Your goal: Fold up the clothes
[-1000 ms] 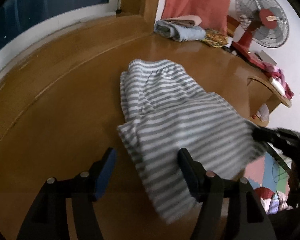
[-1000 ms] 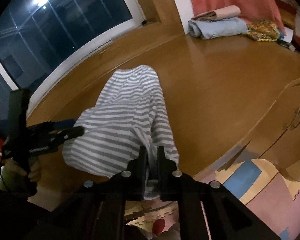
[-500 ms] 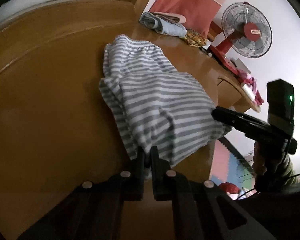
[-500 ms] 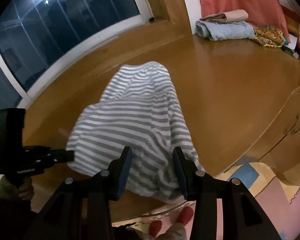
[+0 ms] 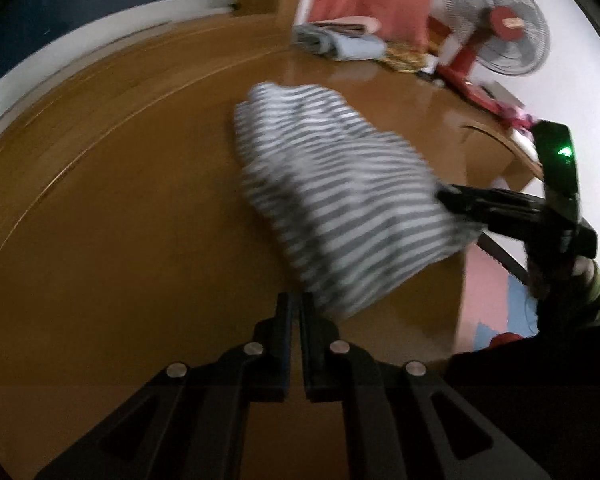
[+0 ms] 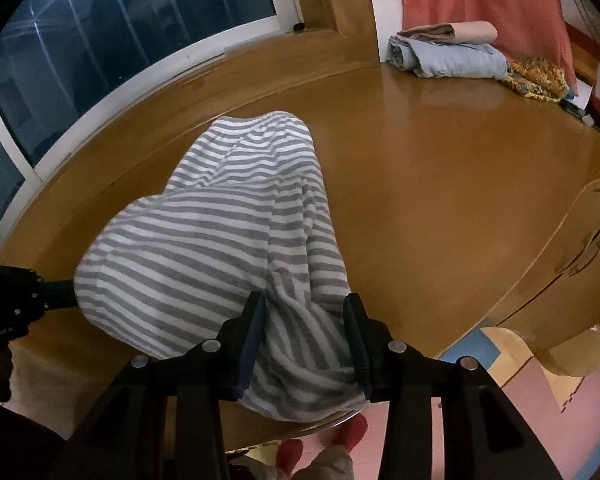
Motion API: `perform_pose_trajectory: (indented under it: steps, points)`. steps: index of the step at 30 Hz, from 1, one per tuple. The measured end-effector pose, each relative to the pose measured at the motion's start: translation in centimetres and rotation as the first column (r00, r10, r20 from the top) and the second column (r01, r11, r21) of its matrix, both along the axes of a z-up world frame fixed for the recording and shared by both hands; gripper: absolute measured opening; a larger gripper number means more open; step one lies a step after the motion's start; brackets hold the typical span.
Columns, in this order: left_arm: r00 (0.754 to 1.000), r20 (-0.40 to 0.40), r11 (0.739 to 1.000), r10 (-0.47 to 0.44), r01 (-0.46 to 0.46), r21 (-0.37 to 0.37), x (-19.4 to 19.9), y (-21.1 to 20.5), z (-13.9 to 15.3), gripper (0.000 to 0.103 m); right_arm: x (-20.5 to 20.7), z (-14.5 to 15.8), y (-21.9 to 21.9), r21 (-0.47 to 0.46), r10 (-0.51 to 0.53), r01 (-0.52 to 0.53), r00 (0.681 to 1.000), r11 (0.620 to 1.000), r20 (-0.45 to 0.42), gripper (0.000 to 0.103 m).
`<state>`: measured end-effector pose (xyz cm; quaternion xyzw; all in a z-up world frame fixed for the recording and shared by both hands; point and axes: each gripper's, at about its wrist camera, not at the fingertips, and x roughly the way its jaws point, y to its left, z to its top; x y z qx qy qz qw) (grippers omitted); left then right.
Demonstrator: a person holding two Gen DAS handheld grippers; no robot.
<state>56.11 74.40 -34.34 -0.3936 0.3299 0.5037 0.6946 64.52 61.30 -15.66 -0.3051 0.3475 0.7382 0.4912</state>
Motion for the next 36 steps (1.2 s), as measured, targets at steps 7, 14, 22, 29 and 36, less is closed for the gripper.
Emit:
perform_pose_trajectory:
  steps: [7,14,22,29,36]
  points:
    - [0.991,0.069,0.993,-0.111,0.108,0.058,2.7,-1.1,0.7,0.075,-1.2,2.4,-0.7,0.046,0.021,-0.019,0.998,0.999,-0.056,0.04]
    - [0.987,0.064,0.987,-0.146,0.141,0.075,4.1,0.4,-2.0,0.025,-3.1,1.3,-0.4,0.054,0.073,-0.072,0.997,0.996,-0.004,0.04]
    - [0.967,0.131,0.975,-0.218,0.209,0.076,3.9,0.7,-3.0,0.012,-2.2,0.3,-0.1,0.028,0.051,-0.05,0.998,0.998,-0.041,0.042]
    - [0.972,-0.007,0.968,-0.235,0.235,0.085,5.4,0.9,-1.5,0.006,-2.6,0.0,0.9,0.071,0.062,-0.065,0.997,0.995,0.048,0.046]
    - [0.964,-0.019,0.962,-0.263,0.264,0.068,4.7,-0.2,-1.0,0.004,-2.1,-0.3,1.9,0.088,0.123,-0.131,0.988,0.987,0.088,0.053]
